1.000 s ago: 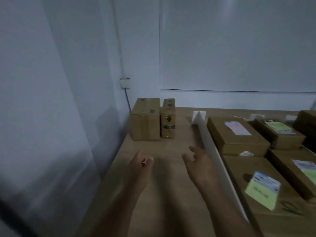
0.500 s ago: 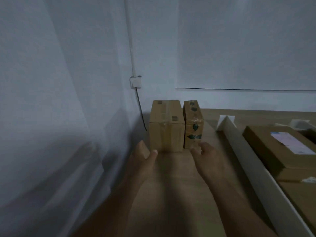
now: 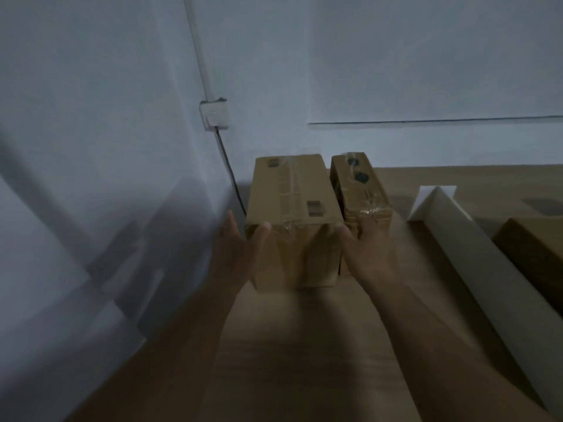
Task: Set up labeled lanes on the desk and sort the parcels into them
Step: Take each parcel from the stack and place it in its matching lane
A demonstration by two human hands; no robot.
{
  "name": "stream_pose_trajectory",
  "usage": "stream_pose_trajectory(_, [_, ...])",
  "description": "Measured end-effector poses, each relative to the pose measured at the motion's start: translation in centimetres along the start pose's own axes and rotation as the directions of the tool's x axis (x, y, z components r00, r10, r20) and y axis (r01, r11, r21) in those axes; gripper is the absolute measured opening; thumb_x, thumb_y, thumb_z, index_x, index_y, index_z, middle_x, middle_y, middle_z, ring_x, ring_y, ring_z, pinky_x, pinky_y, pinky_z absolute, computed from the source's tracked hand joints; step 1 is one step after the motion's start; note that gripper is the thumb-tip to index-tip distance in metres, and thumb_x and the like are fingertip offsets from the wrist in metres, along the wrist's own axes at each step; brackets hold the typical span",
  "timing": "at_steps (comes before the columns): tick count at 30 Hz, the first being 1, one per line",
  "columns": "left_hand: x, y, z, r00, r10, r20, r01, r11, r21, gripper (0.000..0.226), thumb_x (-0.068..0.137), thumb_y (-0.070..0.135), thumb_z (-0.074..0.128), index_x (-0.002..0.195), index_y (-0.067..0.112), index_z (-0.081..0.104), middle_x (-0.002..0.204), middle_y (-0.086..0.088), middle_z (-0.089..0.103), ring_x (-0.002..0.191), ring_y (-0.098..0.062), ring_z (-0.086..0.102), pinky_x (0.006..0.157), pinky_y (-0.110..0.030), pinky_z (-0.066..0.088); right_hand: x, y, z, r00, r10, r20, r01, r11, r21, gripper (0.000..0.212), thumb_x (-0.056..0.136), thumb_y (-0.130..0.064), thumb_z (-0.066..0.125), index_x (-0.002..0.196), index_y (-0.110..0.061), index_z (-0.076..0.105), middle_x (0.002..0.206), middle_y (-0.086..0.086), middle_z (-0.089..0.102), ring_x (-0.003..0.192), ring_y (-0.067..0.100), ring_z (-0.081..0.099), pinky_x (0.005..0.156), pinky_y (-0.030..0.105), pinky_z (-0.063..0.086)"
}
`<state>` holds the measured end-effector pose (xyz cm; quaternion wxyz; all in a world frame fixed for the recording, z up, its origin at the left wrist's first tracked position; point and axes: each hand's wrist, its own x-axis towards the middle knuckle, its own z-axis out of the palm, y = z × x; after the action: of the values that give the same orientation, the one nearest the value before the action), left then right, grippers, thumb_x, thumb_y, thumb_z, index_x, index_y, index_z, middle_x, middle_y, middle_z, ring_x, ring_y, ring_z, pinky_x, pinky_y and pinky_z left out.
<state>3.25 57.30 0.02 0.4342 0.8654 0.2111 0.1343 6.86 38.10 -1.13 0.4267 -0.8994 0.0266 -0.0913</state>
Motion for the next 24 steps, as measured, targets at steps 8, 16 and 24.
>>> stream_pose_trajectory(8, [-0.9,-0.4,1.1,0.999,0.043,-0.004,-0.043,0.991,-0.129,0.026,0.089,0.039,0.057,0.102,0.017,0.054,0.086,0.005,0.058,0.072,-0.002,0.052,0.054,-0.021,0.034,-1.5,0.3,1.1,0.997,-0.026,0.073,0.018,0.994,0.108,0.032,0.094,-0.040,0.049,0.118,-0.020,0.054,0.110,0.001,0.061,0.102,0.023,0.057,0.081,0.033,0.044])
stream_pose_trajectory(16, [-12.9,-1.7,-2.8,0.996,-0.081,0.039,0.084,0.994,-0.067,0.057,0.092,0.049,0.047,0.141,0.022,0.038,0.139,-0.002,0.044,0.127,-0.023,0.043,0.093,-0.028,0.032,-12.1,2.2,-2.9,0.998,0.044,0.044,-0.045,0.998,0.031,0.051,0.086,-0.062,0.043,0.122,-0.029,0.056,0.110,-0.002,0.064,0.098,0.018,0.061,0.082,0.039,0.053])
stream_pose_trajectory(24, [-29.4,-5.4,-4.9,0.989,-0.094,0.118,0.098,0.995,-0.028,0.050,0.082,0.064,0.043,0.124,0.040,0.052,0.117,0.003,0.061,0.109,-0.018,0.057,0.090,-0.033,0.048,-27.9,6.4,-10.1,0.981,0.193,-0.002,-0.193,0.981,0.030,0.055,0.076,-0.067,0.041,0.101,-0.025,0.065,0.089,0.002,0.063,0.083,0.021,0.061,0.077,0.038,0.051])
